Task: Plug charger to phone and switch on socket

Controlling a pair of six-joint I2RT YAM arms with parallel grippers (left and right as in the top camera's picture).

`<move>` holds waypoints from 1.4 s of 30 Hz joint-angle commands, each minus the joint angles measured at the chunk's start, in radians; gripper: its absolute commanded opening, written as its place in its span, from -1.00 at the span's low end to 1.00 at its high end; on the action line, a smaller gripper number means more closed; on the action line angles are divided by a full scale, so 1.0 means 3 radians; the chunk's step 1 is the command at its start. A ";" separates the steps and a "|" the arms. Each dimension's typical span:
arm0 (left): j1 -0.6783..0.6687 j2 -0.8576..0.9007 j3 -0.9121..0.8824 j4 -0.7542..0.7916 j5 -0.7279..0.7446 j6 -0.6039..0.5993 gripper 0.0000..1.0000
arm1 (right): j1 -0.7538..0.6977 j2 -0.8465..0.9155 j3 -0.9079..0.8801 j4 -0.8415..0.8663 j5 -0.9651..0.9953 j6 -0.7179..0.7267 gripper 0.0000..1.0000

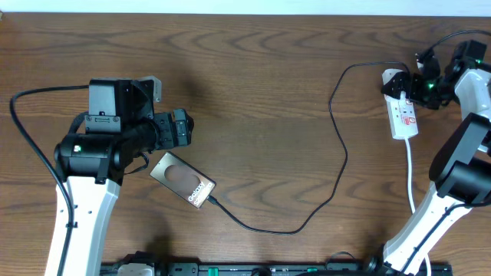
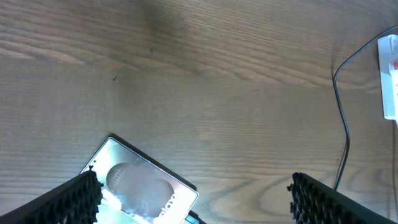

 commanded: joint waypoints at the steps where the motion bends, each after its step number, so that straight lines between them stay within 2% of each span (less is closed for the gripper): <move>1: -0.0011 0.0011 -0.0055 -0.0008 -0.0020 0.0058 0.89 | 0.0163 0.0122 -0.0299 -0.0024 -0.0193 0.0141 0.99; 13: -0.0011 0.0011 -0.0055 -0.0006 -0.0020 0.0058 0.89 | 0.0263 0.0122 -0.0322 -0.0069 -0.0379 0.0341 0.98; 30: -0.0011 0.0011 -0.0055 -0.0008 -0.0020 0.0058 0.90 | 0.0420 0.0122 -0.0322 -0.0109 -0.0468 0.0369 0.99; 42: -0.0011 0.0011 -0.0055 -0.0032 -0.0020 0.0058 0.89 | 0.0329 0.0122 -0.0163 -0.0173 0.0126 0.0423 0.99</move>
